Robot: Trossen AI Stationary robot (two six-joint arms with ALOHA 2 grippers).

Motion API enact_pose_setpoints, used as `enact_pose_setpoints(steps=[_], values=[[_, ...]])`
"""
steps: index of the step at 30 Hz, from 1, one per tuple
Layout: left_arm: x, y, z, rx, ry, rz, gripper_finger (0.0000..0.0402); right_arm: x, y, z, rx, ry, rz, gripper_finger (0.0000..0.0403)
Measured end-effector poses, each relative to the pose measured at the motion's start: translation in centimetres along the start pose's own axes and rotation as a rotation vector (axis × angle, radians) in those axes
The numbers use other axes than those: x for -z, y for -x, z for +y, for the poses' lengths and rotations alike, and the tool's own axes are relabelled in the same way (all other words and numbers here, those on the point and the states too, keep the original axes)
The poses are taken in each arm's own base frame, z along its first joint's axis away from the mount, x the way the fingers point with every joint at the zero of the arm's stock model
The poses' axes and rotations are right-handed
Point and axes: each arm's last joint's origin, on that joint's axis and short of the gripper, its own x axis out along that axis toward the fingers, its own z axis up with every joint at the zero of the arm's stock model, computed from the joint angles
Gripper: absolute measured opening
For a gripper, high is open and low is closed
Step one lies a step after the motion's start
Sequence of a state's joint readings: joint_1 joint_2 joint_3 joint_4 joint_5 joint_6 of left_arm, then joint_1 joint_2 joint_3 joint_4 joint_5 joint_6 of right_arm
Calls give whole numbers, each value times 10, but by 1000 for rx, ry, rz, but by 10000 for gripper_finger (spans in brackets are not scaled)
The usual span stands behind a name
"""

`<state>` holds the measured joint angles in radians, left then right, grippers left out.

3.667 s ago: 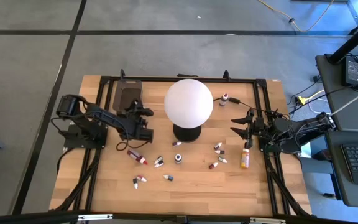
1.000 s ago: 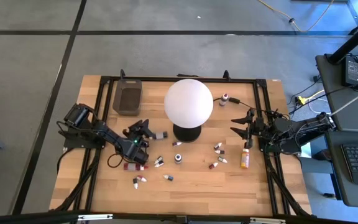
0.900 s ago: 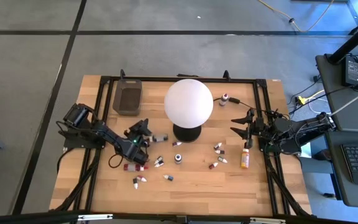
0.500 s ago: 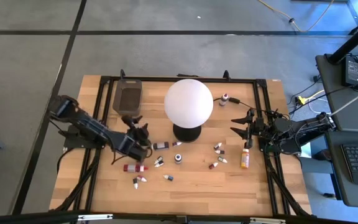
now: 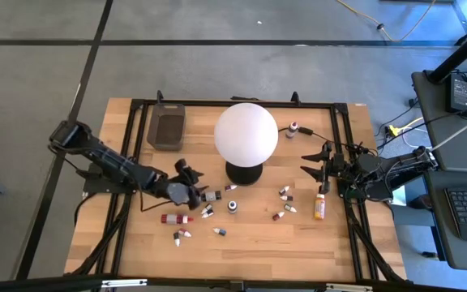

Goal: Pick & Place food coloring
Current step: Put the big black food coloring bottle into the black container

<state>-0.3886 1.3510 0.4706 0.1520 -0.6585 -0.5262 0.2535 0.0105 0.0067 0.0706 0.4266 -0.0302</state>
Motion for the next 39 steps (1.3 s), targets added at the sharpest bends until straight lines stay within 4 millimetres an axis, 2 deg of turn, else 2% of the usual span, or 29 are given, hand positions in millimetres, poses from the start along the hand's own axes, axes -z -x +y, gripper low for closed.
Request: enact_pose_setpoints(steps=[4,10,20,30,39], values=[[25,9,2,119,47,-104,235,0,0,0,-3,1,0,173],[48,21,9,197,57,-182,235,0,0,0,-2,1,0,173],[57,25,9,153,22,-212,235,0,0,0,-2,0,0,173],[76,12,-1,128,6,-237,235,0,0,0,-1,-4,0,173],[99,-2,2,75,47,-174,235,0,0,0,-1,-23,0,173]])
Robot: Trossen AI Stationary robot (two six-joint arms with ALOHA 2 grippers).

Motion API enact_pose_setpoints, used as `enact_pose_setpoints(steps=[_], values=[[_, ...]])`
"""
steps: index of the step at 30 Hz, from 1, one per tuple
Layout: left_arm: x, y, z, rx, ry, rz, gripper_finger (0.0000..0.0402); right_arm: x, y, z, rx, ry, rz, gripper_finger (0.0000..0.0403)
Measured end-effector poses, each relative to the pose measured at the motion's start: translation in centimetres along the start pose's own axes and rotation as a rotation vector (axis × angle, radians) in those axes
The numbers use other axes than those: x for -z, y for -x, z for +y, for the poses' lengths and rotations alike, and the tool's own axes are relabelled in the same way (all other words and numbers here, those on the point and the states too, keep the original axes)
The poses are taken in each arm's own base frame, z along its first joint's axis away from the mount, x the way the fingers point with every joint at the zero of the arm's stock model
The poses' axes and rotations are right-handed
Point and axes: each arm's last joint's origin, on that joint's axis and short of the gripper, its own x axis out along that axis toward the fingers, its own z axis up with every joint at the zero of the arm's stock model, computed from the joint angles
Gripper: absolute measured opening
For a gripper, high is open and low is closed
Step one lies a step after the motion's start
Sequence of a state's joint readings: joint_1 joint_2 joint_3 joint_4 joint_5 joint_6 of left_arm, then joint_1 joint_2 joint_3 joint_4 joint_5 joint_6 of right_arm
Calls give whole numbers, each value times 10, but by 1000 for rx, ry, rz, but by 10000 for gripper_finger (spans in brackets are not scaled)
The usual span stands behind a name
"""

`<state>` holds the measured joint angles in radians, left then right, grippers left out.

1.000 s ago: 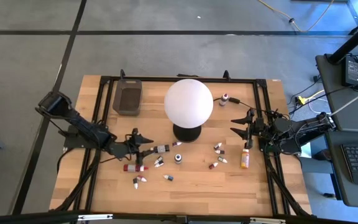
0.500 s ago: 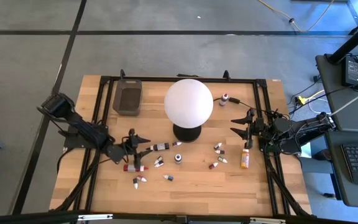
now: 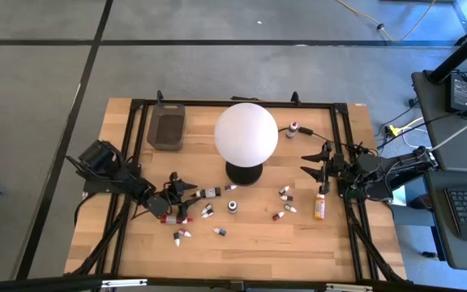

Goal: Pick & Place food coloring
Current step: Put the big black food coloring bottle into the black container

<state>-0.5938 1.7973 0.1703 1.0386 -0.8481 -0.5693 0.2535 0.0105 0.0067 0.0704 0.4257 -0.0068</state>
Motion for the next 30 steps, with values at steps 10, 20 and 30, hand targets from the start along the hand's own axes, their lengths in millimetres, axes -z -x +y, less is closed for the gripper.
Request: enact_pose_setpoints(steps=[10,20,30], values=[[7,-1,2,16,-26,49,235,0,0,0,1,-2,0,173],[7,-1,1,16,-21,46,235,0,0,0,3,0,0,173],[6,-2,1,3,-13,37,235,0,0,0,2,5,0,173]])
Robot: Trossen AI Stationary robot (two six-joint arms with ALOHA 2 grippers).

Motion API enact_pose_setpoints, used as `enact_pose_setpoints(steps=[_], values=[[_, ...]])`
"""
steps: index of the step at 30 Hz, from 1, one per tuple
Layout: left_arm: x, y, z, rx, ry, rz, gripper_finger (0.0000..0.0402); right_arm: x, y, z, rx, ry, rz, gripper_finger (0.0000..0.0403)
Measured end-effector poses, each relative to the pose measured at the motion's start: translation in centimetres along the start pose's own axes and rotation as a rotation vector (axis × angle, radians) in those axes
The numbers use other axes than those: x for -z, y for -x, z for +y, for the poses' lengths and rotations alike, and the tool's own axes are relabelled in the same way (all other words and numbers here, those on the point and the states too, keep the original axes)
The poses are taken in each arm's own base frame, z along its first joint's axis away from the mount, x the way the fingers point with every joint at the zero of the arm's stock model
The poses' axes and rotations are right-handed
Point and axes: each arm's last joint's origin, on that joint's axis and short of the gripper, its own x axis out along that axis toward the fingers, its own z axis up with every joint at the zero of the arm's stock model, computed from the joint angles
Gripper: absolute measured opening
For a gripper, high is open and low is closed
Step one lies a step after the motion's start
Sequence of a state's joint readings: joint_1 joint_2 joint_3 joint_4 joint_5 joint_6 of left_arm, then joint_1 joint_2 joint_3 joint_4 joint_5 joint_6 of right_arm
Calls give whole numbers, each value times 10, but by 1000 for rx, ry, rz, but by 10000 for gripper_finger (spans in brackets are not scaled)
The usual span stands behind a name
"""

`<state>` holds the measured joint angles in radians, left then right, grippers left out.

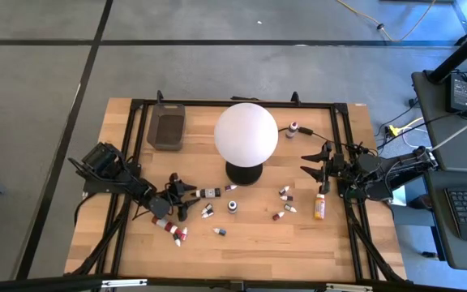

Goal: Pick & Place food coloring
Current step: Put the big black food coloring bottle into the black container

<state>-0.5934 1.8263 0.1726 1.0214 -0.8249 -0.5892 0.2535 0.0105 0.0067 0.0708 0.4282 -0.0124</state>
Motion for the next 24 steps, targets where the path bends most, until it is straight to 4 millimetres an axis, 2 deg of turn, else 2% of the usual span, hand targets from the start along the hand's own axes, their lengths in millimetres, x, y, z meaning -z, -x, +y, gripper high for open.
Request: enact_pose_setpoints(steps=[9,15,24], values=[[-1,0,0,-25,-26,-21,235,0,0,0,0,0,0,173],[-7,-5,-10,-13,-96,-44,231,0,0,0,-1,19,0,173],[-6,-6,-11,-13,-151,-16,163,0,0,0,-3,22,0,173]])
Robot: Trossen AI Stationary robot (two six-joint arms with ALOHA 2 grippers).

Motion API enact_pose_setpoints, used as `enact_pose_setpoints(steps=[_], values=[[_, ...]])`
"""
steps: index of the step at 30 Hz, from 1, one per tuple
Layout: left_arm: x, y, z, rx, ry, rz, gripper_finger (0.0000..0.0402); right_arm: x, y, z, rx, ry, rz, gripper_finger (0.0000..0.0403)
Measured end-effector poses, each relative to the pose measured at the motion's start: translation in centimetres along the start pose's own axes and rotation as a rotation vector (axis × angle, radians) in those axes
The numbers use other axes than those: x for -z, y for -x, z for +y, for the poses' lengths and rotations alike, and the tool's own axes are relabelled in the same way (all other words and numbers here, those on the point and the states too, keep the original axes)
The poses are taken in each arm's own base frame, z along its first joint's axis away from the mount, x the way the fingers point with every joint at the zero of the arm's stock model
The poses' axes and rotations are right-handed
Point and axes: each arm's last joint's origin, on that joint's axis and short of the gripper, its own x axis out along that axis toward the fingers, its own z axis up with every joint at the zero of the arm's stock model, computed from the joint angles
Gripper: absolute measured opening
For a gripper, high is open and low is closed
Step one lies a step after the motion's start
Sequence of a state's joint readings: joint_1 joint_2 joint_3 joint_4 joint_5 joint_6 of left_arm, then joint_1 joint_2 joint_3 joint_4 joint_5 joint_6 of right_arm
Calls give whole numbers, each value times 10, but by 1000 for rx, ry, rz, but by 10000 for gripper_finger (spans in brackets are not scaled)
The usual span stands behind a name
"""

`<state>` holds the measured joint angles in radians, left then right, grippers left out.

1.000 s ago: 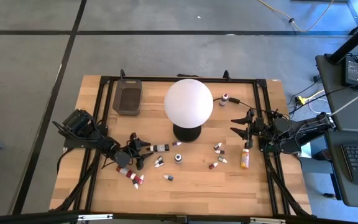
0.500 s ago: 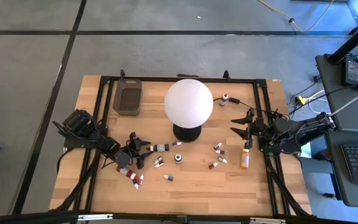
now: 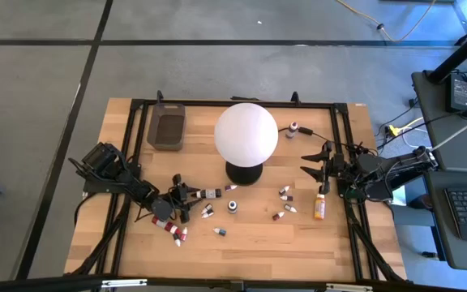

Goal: Pick & Place food coloring
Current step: Put the big black food coloring bottle into the black container

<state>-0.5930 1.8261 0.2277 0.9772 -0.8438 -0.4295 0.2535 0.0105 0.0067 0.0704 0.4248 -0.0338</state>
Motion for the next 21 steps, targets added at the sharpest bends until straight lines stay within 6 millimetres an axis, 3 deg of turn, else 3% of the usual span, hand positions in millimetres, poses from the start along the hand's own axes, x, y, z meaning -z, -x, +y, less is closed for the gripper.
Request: enact_pose_setpoints(steps=[9,21], values=[[3,0,1,-10,-19,19,111,0,0,0,0,-2,0,173],[2,0,3,-65,31,-9,164,0,0,0,0,-2,0,173]])
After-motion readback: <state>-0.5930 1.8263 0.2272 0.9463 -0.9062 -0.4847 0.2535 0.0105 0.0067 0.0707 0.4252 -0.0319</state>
